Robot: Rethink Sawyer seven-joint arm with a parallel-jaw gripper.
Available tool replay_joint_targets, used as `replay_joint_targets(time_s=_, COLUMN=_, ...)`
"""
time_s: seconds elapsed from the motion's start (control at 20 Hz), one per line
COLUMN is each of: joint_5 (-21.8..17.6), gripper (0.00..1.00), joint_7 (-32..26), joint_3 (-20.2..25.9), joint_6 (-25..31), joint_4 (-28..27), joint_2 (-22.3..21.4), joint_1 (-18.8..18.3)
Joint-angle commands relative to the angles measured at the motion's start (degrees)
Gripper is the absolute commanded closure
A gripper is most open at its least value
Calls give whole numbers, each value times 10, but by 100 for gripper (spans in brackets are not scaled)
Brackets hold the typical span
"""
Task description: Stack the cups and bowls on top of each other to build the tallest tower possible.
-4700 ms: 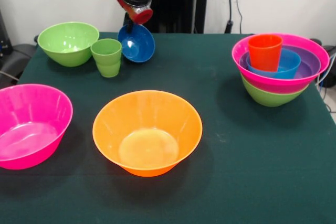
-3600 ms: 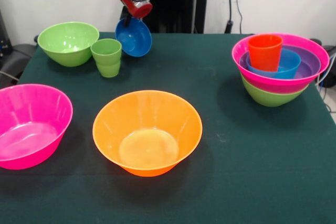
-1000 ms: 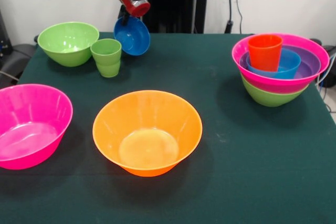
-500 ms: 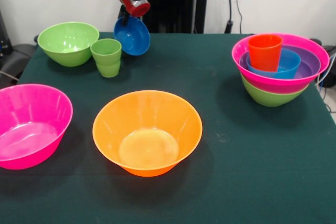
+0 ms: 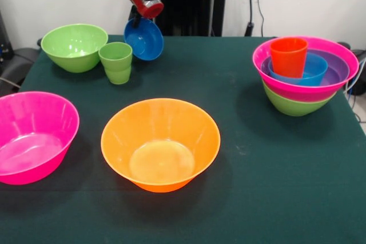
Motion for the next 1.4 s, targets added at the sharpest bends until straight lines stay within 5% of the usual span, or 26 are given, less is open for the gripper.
replay_joint_targets(time_s=0.05, joint_5=3, gripper=100, joint_7=44, joint_3=57, joint_6=8, joint_4=-17, joint_2=22, joint_1=-1)
replay_joint_targets(time_s=1.4, joint_5=6, gripper=100, joint_7=38, joint_3=62, joint_6=16, joint_4=-29, joint_2=13, joint_1=-3)
